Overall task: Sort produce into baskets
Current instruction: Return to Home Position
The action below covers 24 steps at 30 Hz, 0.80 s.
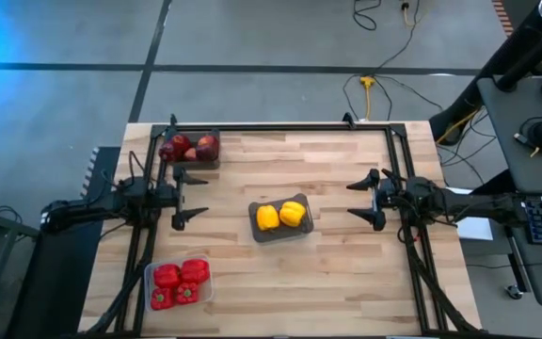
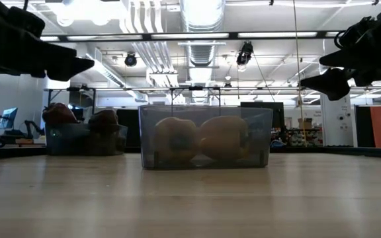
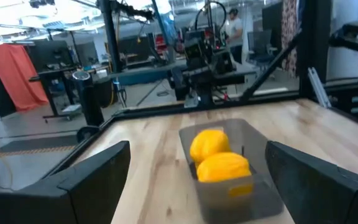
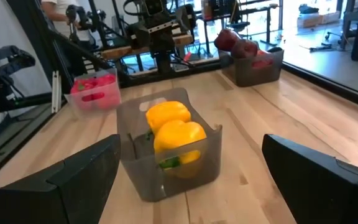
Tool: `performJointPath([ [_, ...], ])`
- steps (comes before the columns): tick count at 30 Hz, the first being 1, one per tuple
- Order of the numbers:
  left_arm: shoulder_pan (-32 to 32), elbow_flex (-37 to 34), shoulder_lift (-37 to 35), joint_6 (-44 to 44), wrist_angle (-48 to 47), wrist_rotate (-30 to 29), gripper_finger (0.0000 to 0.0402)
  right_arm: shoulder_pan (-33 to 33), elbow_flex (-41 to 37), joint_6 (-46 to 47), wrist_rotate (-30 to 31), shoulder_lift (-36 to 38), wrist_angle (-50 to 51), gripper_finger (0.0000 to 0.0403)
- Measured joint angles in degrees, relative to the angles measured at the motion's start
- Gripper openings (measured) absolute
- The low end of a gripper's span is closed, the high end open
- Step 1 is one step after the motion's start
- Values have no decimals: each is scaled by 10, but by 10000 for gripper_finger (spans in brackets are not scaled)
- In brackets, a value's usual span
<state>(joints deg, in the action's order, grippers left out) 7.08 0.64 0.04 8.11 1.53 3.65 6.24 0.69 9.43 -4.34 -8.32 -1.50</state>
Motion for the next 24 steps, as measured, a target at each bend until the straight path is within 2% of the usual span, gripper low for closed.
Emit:
performJointPath([
  [6,-3,-1,15,19,0,-1,355,0,0,0,0,-2,-1,382],
  [14,-15,-1,0,24,0,2,355,0,0,0,0,-6,0,382],
  [19,-14,-1,7,-20,0,1,355,0,0,0,0,-8,0,382],
  [24,-14,2,19,-28,-4,-1,355,0,0,0,0,-8,0,382],
])
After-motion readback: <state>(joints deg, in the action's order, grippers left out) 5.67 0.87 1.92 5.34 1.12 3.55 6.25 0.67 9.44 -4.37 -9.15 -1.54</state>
